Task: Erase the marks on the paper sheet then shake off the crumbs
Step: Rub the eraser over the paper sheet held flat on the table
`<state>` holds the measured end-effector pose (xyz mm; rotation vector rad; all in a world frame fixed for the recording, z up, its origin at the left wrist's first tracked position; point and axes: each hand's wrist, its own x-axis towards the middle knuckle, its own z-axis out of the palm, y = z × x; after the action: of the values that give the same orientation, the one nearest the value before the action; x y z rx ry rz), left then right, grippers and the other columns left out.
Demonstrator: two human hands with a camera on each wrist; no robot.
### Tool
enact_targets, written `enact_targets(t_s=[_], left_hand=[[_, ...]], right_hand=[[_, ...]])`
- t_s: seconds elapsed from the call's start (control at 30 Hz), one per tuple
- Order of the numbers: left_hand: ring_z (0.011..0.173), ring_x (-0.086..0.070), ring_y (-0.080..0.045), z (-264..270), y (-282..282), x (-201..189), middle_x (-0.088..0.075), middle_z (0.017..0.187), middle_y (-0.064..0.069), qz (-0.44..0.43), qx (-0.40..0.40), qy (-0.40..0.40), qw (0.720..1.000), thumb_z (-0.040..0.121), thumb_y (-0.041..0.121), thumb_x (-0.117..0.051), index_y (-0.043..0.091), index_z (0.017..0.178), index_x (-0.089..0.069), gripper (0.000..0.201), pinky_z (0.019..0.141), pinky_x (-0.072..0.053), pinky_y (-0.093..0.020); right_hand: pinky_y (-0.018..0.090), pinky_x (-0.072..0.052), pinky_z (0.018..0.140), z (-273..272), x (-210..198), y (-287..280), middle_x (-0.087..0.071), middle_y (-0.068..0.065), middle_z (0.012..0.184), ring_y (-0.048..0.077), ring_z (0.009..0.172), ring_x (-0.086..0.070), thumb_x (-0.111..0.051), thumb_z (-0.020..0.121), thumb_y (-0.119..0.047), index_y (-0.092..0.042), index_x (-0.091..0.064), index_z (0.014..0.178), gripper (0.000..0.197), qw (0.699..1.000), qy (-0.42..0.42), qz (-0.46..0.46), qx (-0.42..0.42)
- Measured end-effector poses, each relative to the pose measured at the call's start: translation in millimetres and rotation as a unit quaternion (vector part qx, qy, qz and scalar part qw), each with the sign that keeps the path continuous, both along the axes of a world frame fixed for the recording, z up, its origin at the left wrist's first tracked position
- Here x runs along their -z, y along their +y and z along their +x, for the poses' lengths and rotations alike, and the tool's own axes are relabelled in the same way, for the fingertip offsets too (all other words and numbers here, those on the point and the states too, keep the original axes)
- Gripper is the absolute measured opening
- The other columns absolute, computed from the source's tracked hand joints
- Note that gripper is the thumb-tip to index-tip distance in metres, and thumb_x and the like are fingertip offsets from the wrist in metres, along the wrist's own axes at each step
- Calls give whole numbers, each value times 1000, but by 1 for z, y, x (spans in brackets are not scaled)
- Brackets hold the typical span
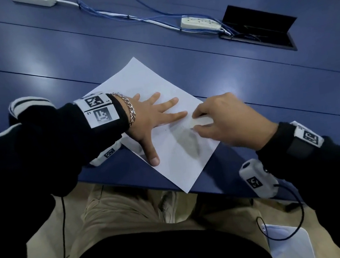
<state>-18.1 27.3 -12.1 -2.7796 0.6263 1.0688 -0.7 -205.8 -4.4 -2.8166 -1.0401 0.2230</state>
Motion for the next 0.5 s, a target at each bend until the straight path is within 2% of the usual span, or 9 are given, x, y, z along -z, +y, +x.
enact_targets(t_s=[0.1,0.23,0.33,0.43,0.5], left_hand=[[155,33,-28,0,0,0,45,160,20,0,2,3,1000,55,81,-83,61,149,27,147,124,8,-67],[155,33,-29,0,1,2,46,159,20,-5,-1,4,1000,54,82,-83,61,148,29,148,123,8,-68],[155,32,-32,2,0,3,46,160,18,6,8,-1,1000,53,85,-81,59,149,32,150,123,5,-70],[155,31,-33,2,-1,5,46,160,18,17,16,-7,1000,51,89,-78,59,149,34,151,123,3,-71],[156,30,-33,1,0,4,45,161,18,13,4,-6,1000,50,86,-81,60,149,32,152,122,5,-71]], right_hand=[[39,-51,80,-20,2,14,-66,-1,92,24,90,-62,-62,84,-47,-20,-70,105,34,998,14,2,-58],[35,-44,76,-30,2,20,-62,2,96,29,94,-61,-63,88,-35,-15,-68,105,26,1000,-3,-4,-28],[40,-47,75,-63,5,33,-61,7,94,31,89,-60,-55,90,-28,-13,-67,95,20,995,-2,-23,-102],[39,-47,71,-86,3,35,-58,3,87,26,81,-57,-42,87,-33,-16,-66,91,30,986,44,-31,-157],[39,-49,76,-69,2,30,-62,3,91,26,88,-61,-44,87,-38,-17,-69,96,34,990,59,-20,-125]])
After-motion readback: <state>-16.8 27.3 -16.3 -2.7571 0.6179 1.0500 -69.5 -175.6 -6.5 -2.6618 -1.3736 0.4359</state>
